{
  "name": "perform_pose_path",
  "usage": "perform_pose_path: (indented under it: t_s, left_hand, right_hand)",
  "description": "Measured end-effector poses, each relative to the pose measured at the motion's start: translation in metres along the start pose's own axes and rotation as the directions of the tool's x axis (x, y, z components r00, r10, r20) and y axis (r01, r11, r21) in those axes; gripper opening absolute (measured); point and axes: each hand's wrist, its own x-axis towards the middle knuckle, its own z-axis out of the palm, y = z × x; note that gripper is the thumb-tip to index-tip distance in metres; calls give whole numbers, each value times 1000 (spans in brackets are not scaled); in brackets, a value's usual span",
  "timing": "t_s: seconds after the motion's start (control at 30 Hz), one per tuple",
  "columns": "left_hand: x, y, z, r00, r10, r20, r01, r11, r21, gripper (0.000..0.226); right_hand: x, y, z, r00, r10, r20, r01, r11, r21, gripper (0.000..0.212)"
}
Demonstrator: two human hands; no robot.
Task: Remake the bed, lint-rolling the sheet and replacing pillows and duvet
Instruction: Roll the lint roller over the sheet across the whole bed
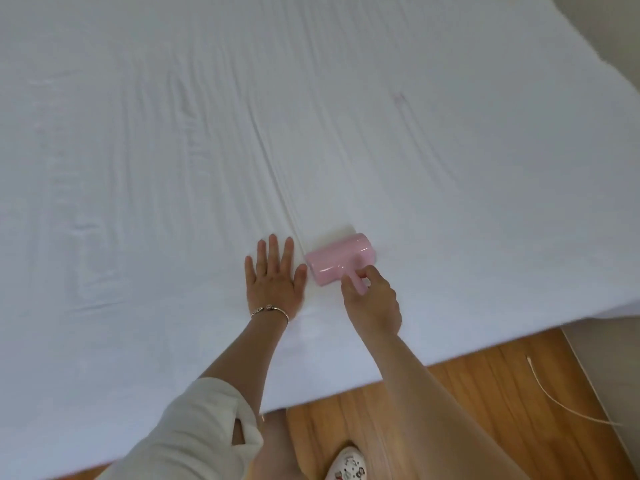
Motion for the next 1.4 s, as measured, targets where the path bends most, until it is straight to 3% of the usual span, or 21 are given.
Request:
perform_pose_path:
  t_s: [0.3,0.47,0.6,0.87,1.1,1.3,1.4]
  left_hand:
    - [-124,40,28,987,49,152,-58,997,54,65]
    - [-128,49,-8,965,51,259,-39,998,-51,60]
    - [-90,53,-44,954,41,296,-11,994,-105,47]
    - [30,44,-96,987,-47,155,80,974,-214,52]
    - [217,42,-131,999,-28,46,37,979,-202,54]
    - [412,53,-147,992,-123,6,122,981,-152,55]
    - [467,66,-133,983,-166,-75,152,975,-159,57]
  right_hand:
    - [-91,100,-44,991,29,129,-31,999,16,24]
    - [-92,93,-79,982,46,181,-48,999,9,16]
    - [-73,61,-97,995,14,96,-22,997,79,15]
    - [37,-34,-101,999,-38,23,30,964,265,31]
    - [208,-150,-89,997,-77,-11,76,941,329,32]
    - [387,-265,-52,962,-263,-80,273,946,175,40]
    - [466,-317,-33,943,-309,-123,321,942,95,42]
